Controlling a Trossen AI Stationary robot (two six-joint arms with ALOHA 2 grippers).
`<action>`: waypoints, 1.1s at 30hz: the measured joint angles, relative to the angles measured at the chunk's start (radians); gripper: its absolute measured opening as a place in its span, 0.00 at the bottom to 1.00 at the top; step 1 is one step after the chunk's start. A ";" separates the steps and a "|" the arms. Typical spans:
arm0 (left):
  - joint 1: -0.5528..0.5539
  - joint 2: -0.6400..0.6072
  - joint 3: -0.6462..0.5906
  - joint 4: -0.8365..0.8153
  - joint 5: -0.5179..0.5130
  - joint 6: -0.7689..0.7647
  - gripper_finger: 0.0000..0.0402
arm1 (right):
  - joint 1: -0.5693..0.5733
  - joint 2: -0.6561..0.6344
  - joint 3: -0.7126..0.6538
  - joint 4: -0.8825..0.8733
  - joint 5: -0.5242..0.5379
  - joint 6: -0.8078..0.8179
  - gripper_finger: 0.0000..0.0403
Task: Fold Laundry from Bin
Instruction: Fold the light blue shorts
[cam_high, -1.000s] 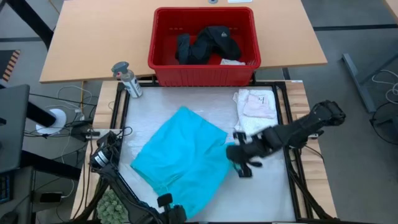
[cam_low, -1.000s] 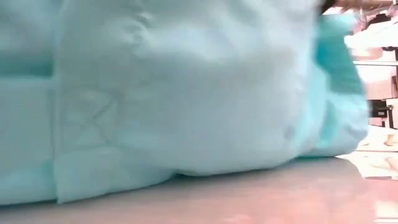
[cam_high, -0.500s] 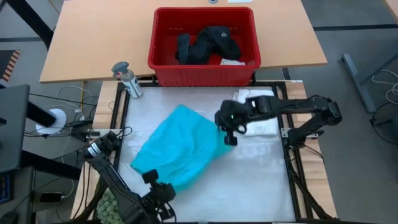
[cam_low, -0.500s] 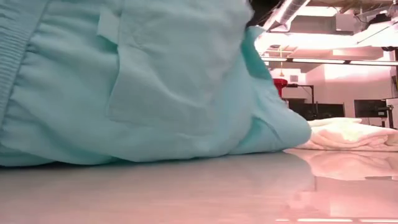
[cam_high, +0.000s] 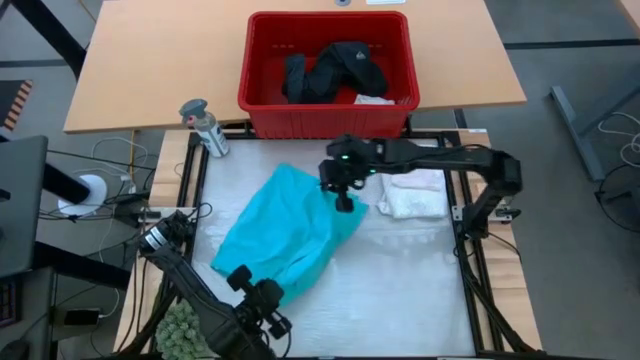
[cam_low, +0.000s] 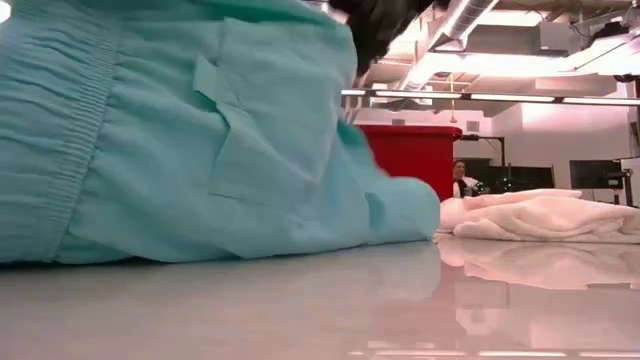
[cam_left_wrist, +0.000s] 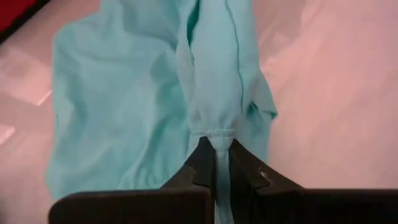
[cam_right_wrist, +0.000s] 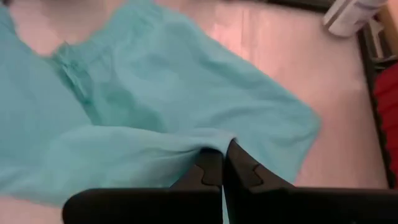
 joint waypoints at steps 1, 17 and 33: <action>0.008 0.000 0.000 0.000 -0.005 -0.024 0.00 | -0.005 0.032 0.018 0.000 -0.001 -0.027 0.05; 0.076 0.002 -0.031 0.000 0.017 -0.253 0.00 | -0.146 0.376 0.459 -0.039 -0.120 -0.267 0.05; 0.095 0.002 -0.160 -0.001 0.209 -0.574 0.00 | -0.190 0.558 0.465 0.140 -0.220 -0.406 0.05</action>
